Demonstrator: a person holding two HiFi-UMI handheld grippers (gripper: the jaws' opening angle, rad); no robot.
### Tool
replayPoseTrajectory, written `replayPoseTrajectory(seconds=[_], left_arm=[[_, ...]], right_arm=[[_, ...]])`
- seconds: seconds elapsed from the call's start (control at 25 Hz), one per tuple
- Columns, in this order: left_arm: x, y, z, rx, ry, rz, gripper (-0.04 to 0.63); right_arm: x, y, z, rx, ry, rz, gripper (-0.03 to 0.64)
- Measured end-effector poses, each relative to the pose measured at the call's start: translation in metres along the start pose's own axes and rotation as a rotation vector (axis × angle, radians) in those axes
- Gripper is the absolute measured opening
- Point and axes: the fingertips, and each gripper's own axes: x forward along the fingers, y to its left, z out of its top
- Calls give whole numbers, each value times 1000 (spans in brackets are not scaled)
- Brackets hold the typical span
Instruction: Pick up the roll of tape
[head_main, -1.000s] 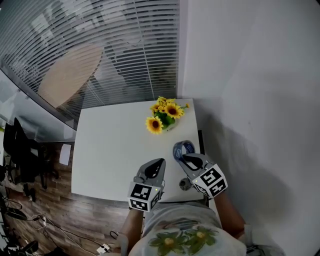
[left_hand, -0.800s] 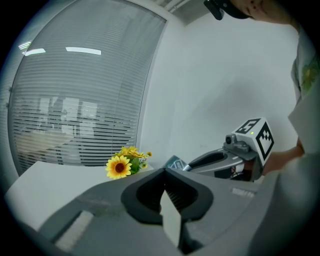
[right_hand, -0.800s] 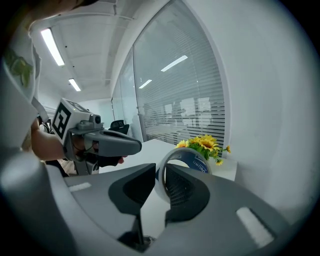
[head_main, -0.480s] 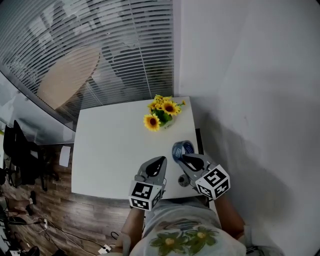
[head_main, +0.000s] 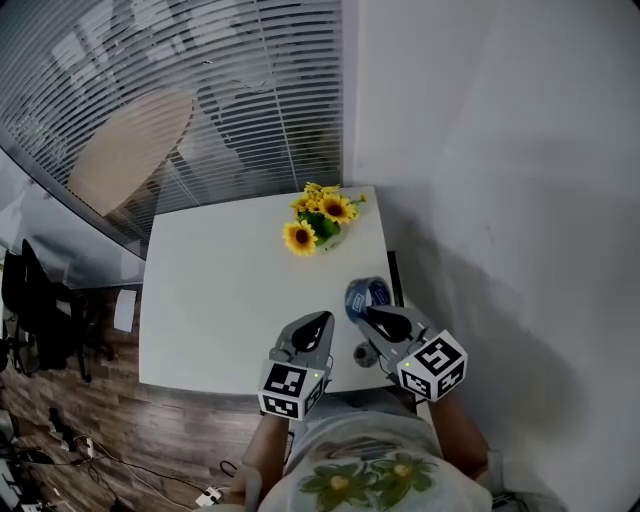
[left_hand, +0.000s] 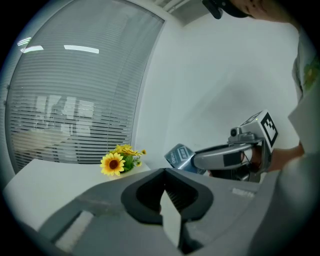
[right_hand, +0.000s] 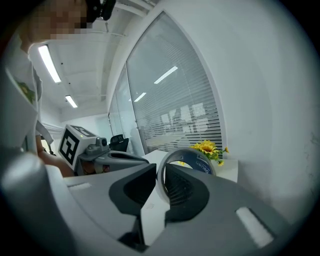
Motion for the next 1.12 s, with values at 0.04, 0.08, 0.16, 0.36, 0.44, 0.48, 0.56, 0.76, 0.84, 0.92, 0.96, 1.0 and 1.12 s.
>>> replayPoseTrajectory(seconds=[0.04, 0.08, 0.16, 0.36, 0.44, 0.48, 0.56, 0.76, 0.84, 0.92, 0.96, 1.0, 1.12], left_arm=[[0, 0, 0, 0, 0, -2, 5], [0, 1, 0, 0, 0, -3, 5], [-1, 1, 2, 0, -1, -5, 5], [-2, -3, 5, -3, -11, -11, 5], [-2, -6, 6, -2, -14, -15, 5], [-4, -9, 7, -1, -15, -18, 5], [-10, -16, 12, -2, -19, -23, 5], [-7, -17, 9, -2, -21, -23, 5], [-7, -17, 8, 0, -19, -24, 5], [-10, -18, 9, 2, -19, -25, 5], [-13, -19, 10, 3, -19, -25, 5], [-15, -20, 11, 4, -20, -26, 5], [-15, -21, 10, 6, -17, -28, 5]], right_arm=[[0, 0, 1, 5, -6, 0, 57], [-1, 1, 3, 9, -12, 1, 55], [-2, 2, 7, 17, -23, 1, 55], [-9, 6, 12, 19, -47, 2, 51], [-12, 9, 14, 6, -49, 5, 48], [-14, 12, 16, 1, -48, 5, 48], [-22, 18, 20, -6, -45, 5, 46], [-24, 19, 18, -24, -38, 10, 44], [-25, 20, 17, -26, -39, 10, 44], [-27, 21, 18, -25, -39, 6, 44], [-28, 23, 19, -23, -39, 4, 44], [-29, 25, 20, -23, -39, 2, 44], [-30, 24, 19, -20, -41, 2, 44]])
